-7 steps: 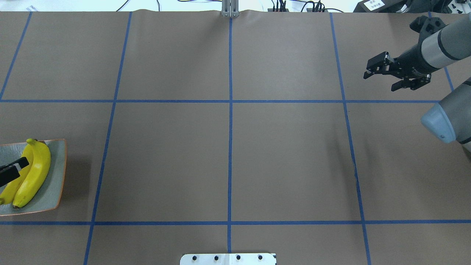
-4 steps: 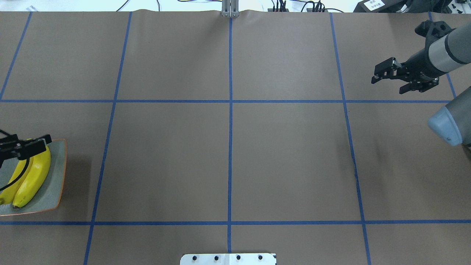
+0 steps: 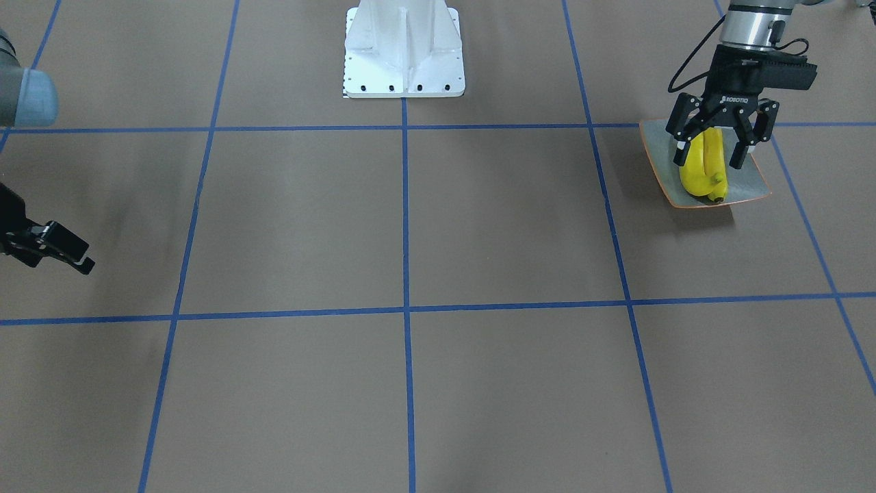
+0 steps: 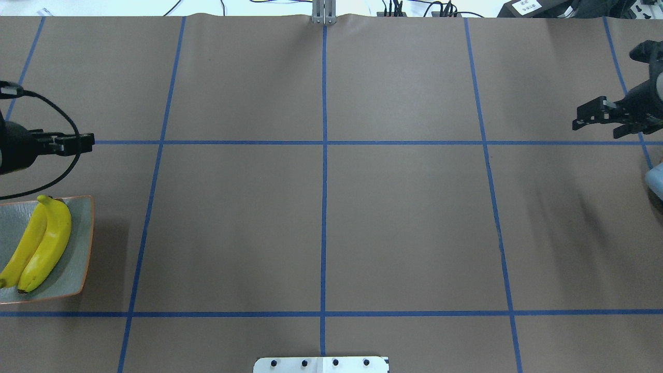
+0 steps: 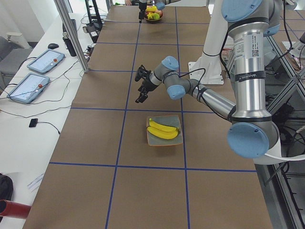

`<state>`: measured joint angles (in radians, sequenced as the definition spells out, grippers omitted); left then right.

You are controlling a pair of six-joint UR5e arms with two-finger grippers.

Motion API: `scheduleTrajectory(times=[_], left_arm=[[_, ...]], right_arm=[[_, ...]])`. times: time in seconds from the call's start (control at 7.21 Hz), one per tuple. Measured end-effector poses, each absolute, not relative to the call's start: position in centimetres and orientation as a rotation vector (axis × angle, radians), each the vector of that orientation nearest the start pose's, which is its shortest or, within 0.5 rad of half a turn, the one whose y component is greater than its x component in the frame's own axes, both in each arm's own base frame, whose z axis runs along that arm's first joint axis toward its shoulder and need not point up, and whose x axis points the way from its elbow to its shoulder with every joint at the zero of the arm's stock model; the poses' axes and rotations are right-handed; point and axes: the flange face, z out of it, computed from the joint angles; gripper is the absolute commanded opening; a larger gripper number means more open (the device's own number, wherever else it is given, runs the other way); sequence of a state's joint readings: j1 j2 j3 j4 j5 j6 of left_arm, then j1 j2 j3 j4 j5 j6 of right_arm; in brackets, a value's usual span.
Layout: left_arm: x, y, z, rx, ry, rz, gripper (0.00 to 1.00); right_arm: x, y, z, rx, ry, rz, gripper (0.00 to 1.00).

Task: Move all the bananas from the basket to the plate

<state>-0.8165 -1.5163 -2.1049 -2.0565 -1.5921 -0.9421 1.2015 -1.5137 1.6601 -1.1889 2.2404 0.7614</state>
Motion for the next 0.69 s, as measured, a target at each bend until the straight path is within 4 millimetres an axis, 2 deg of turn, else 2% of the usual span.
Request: scheduleTrajectory(times=[0.28, 0.42, 0.56, 0.69], left_arm=[[23.4, -46.2, 37.7, 0.611, 0.702, -0.131, 0.99], [24.0, -47.3, 37.7, 0.612, 0.695, -0.12, 0.99], [24.3, -47.7, 37.8, 0.613, 0.693, -0.116, 0.99], [24.6, -48.0, 37.9, 0.614, 0.692, -0.114, 0.99]], right_arm=[[-5.6, -51.1, 61.6, 0.09, -0.74, 0.097, 1.0], [-1.9, -51.1, 63.1, 0.085, -0.705, 0.057, 1.0], [0.9, -51.7, 63.2, 0.078, -0.685, 0.035, 1.0], [2.9, -52.1, 63.2, 0.072, -0.671, 0.011, 1.0]])
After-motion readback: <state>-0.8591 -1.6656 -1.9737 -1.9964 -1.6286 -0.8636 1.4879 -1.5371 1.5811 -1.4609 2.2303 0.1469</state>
